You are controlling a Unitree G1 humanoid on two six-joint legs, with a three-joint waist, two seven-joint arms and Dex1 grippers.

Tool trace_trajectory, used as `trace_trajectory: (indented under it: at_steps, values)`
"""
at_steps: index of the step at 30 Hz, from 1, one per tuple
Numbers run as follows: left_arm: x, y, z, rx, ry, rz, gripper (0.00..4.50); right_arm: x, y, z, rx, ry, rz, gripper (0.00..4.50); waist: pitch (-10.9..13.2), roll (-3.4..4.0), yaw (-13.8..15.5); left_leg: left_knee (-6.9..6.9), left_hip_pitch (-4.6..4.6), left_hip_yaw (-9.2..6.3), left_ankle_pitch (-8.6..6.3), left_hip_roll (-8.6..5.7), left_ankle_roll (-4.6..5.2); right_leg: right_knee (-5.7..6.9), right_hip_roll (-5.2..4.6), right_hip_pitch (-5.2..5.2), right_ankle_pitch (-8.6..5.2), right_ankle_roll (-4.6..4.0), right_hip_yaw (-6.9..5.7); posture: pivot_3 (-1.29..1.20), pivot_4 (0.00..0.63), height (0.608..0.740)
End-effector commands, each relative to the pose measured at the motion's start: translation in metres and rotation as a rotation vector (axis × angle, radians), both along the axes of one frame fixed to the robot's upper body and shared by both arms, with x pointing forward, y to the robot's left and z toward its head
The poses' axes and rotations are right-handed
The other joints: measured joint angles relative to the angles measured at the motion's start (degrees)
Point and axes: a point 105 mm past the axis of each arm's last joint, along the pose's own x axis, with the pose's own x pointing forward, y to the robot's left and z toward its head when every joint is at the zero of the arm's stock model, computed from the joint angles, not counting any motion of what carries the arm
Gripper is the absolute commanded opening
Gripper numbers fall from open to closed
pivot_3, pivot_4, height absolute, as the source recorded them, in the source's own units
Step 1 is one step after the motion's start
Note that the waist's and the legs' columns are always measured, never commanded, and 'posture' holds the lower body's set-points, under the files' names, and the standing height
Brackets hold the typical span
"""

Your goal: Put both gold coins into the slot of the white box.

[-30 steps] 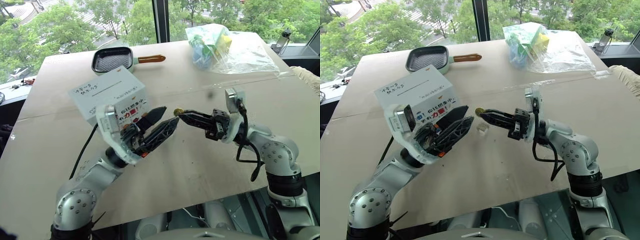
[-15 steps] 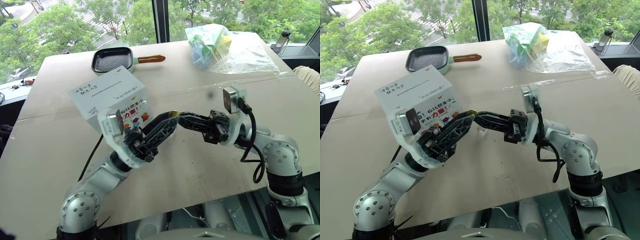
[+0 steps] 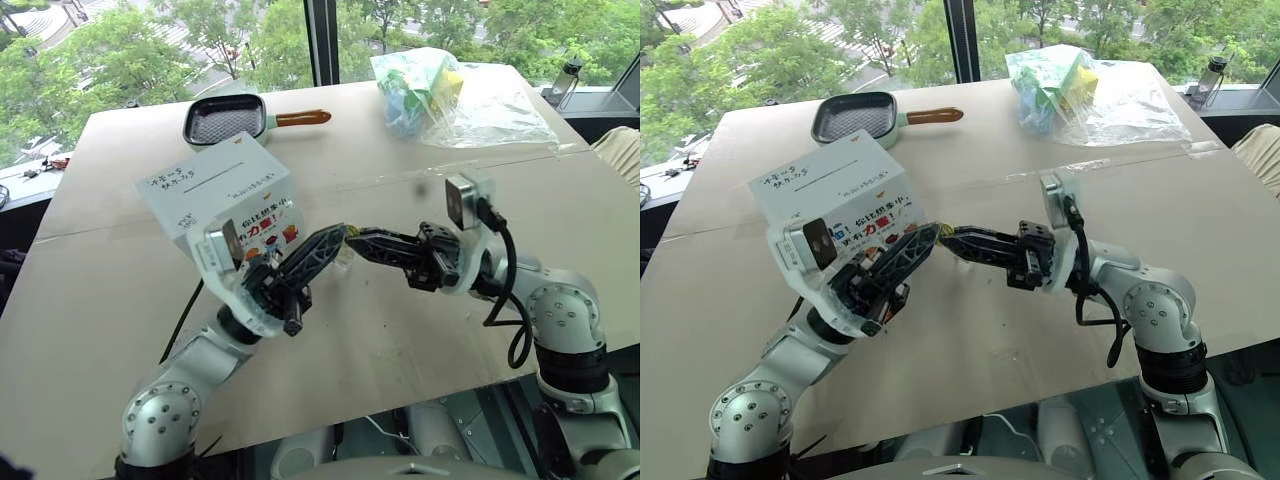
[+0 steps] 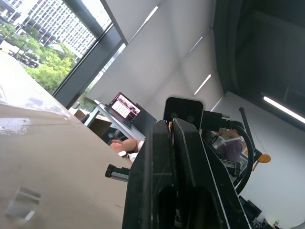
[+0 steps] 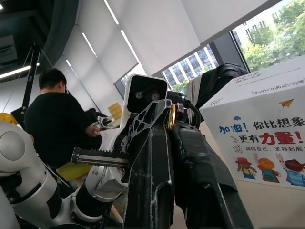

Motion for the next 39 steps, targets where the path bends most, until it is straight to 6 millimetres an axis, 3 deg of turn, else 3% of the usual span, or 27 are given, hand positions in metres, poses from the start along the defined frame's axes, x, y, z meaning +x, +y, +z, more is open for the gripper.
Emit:
trace_trajectory:
  at_steps: [1,3,4,5,7,12,19,21,24,33,39]
  values:
    - [0.001,0.0,0.007,0.017,-0.04,0.03,0.0,-0.003,0.002,0.006,0.001,-0.053,-0.007,1.88,0.0,0.0,0.0,0.0,0.01,0.0,0.0,0.0,0.0,0.0,0.0,0.0,0.0,0.0,0.0,0.0,0.15,0.721]
    - [0.015,0.012,0.013,0.032,-0.062,0.12,0.0,0.003,-0.001,0.001,-0.03,-0.061,-0.058,2.61,0.0,0.0,0.1,0.0,0.01,0.0,-0.01,0.0,0.02,0.0,0.0,0.0,0.0,0.0,-0.01,0.0,0.15,0.721]
    - [0.02,0.02,0.019,0.046,-0.084,0.161,0.0,0.006,-0.002,-0.001,-0.044,-0.065,-0.074,3.24,0.0,0.0,0.1,0.0,0.01,-0.01,-0.01,0.0,0.02,0.0,0.01,0.0,0.0,0.0,-0.02,0.0,0.15,0.721]
    - [0.024,0.029,0.025,0.07,-0.112,0.202,0.0,0.009,-0.005,-0.004,-0.066,-0.076,-0.1,3.51,0.0,-0.01,0.1,0.0,-0.01,-0.04,-0.01,0.0,0.02,0.0,0.02,0.0,0.0,0.0,-0.06,0.0,0.15,0.721]
    - [0.028,0.044,0.035,0.134,-0.153,0.256,0.0,0.018,-0.01,-0.007,-0.106,-0.114,-0.16,3.51,0.0,0.0,0.0,0.0,0.0,-0.06,0.01,0.0,-0.02,0.01,0.03,0.0,0.0,0.0,-0.07,0.0,0.15,0.721]
    - [0.039,0.079,0.049,0.484,-0.257,0.376,0.0,0.039,-0.022,-0.003,-0.208,-0.291,-0.291,3.51,0.0,-0.04,-0.2,-0.1,-0.02,0.03,0.05,-0.02,-0.09,-0.03,0.24,-0.09,-0.02,0.03,0.0,0.0,0.15,0.721]
    - [0.059,0.114,0.073,0.819,-0.34,0.385,0.0,0.038,-0.014,0.016,-0.242,-0.507,-0.33,3.51,0.3,-0.26,-0.2,-0.25,-0.17,-0.03,0.07,-0.02,-0.12,-0.04,0.26,-0.26,-0.02,0.03,-0.07,0.0,0.15,0.721]
    - [0.073,0.134,0.069,0.925,-0.341,0.425,0.0,0.036,-0.009,0.024,-0.231,-0.548,-0.335,3.51,0.3,-0.23,-0.2,-0.38,-0.12,0.05,0.07,-0.04,-0.12,-0.08,0.25,-0.28,-0.02,0.03,-0.01,0.0,0.15,0.721]
    - [0.084,0.149,0.062,0.974,-0.319,0.417,0.0,0.034,-0.004,0.03,-0.221,-0.574,-0.333,3.51,0.4,-0.22,-0.4,-0.46,-0.24,0.12,0.08,-0.03,-0.13,-0.04,0.24,-0.52,-0.01,0.02,0.09,0.0,0.15,0.721]
    - [0.11,0.177,0.043,1.019,-0.255,0.389,0.0,0.032,0.0,0.024,-0.239,-0.576,-0.343,3.51,0.4,-0.29,-0.2,-0.26,-1.07,-0.14,0.05,-0.07,-0.18,-0.06,-0.09,-1.18,0.01,0.02,-0.17,0.0,0.15,0.721]
    - [0.123,0.189,0.028,1.106,-0.202,0.371,0.0,0.032,0.001,0.025,-0.226,-0.574,-0.36,3.51,0.4,-0.29,-0.3,-0.25,-1.04,-0.13,0.06,-0.09,-0.17,0.05,-0.11,-1.2,0.01,0.02,-0.15,0.0,0.15,0.721]
